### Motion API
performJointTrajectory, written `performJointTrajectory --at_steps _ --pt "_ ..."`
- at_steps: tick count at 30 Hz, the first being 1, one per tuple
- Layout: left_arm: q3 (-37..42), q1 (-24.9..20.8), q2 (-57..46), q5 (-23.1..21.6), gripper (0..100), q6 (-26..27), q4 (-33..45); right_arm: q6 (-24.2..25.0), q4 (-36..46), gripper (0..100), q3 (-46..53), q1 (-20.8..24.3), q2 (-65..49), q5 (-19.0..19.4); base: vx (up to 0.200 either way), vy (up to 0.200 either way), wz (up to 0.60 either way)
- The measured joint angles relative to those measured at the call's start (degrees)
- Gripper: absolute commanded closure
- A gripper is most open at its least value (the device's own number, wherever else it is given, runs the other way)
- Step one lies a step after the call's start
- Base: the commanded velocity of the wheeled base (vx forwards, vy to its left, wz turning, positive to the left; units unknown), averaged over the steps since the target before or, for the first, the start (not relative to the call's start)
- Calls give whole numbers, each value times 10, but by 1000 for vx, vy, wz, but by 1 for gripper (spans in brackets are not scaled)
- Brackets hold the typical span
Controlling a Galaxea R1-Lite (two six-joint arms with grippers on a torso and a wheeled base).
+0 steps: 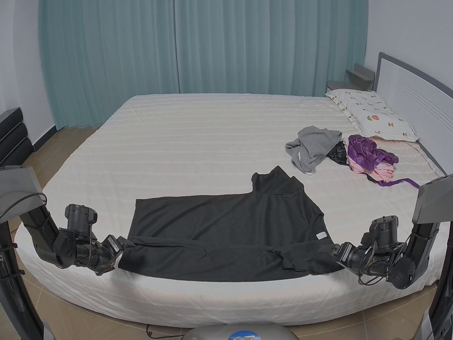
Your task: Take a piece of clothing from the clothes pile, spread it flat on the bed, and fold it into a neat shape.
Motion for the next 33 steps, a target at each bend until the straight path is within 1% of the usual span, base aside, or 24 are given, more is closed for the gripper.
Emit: performJointTrajectory --at_steps 5,10,19,25,33 --pt "5 0 0 2 0 -4 -38 -2 0 0 -26 -18 7 5 0 0 0" --pt "6 3 0 2 0 -8 -41 -3 1 0 -41 -27 11 7 0 0 0" --pt "8 3 -1 5 0 -7 -42 -2 0 0 -45 -27 16 7 0 0 0" --pt "8 6 -1 4 0 -10 -45 -2 -1 0 -44 -26 19 7 200 0 0" --pt "7 7 -1 2 0 -9 -46 -2 -1 0 -44 -28 21 7 0 0 0"
